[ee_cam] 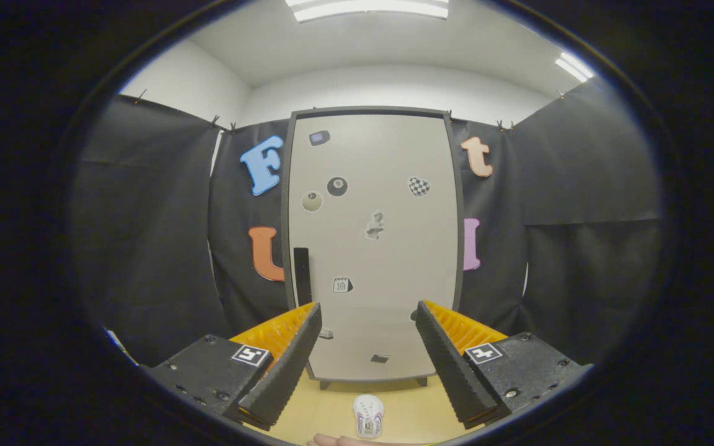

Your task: Open the shoe cabinet door, grab the shoes and put them into the shoe cabinet, then close the shoe cabinet door.

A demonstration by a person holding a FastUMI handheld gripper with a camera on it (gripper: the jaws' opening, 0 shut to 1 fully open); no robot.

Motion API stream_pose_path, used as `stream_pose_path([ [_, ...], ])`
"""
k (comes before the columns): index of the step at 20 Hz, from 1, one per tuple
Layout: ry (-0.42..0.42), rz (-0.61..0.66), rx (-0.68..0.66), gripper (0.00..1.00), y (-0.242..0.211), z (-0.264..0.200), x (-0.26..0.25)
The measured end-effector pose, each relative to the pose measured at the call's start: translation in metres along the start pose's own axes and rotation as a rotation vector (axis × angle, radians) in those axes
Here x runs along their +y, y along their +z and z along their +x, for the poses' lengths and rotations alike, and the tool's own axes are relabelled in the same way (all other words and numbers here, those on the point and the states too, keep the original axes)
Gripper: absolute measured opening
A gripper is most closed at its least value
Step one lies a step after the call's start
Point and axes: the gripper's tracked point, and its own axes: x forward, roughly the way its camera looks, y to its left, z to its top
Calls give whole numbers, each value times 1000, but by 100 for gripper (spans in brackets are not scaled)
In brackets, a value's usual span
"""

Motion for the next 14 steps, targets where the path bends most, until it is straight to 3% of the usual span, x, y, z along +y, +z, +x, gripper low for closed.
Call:
stream_pose_path([
  [14,99,-68,-32,100,-12,144,87],
])
